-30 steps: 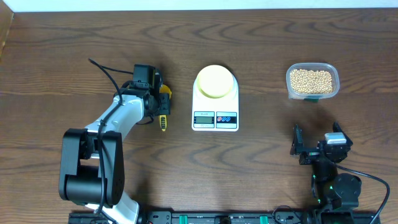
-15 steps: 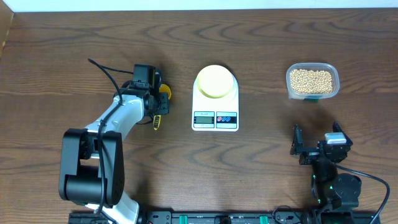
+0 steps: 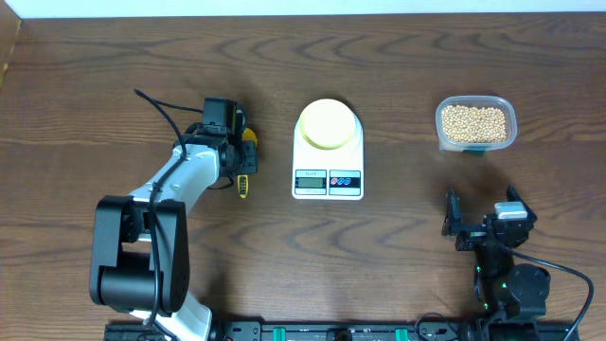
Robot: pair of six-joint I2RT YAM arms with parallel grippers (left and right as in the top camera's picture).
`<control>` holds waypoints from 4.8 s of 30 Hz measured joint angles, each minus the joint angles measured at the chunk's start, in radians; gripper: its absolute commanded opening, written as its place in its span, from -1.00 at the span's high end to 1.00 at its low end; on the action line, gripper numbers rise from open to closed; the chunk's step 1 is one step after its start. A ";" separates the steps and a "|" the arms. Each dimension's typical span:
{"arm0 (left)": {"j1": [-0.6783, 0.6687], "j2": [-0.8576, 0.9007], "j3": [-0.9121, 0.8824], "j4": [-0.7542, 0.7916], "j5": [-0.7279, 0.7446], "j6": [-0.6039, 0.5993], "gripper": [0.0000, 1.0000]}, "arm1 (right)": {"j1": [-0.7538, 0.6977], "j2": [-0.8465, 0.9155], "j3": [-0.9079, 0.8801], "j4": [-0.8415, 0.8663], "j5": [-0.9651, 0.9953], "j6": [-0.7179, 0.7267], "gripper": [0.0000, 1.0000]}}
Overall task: Scoop item into bowl and weigh 50g on scale
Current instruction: 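Close the left gripper on the scoop handle and lift it, then reach the right gripper toward the left gripper's scoop, then grasp the scoop with the right gripper and release the left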
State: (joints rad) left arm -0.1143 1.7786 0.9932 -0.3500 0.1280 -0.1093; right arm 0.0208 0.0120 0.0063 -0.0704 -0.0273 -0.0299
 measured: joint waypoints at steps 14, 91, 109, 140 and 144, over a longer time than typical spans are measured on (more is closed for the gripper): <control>0.030 -0.039 0.000 0.002 0.000 -0.215 0.85 | 0.000 0.000 0.000 0.000 0.000 0.000 -0.99; 0.159 -0.264 0.001 0.336 0.703 -1.477 0.85 | 0.006 1.247 0.977 -0.129 -0.607 0.343 0.18; 0.130 -0.264 0.000 0.336 0.669 -1.492 0.85 | 0.434 1.369 1.047 -0.013 -0.407 0.497 -0.15; -0.105 -0.264 0.001 0.449 0.576 -1.597 0.86 | 0.600 1.483 1.048 0.053 -0.089 0.498 -0.11; -0.106 -0.264 0.001 0.450 0.580 -1.597 0.85 | 0.600 1.483 1.048 0.061 -0.088 0.499 -0.11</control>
State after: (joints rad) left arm -0.2199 1.5150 0.9939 0.0998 0.7082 -1.7065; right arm 0.6205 1.4952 1.0538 -0.0093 -0.1154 0.4690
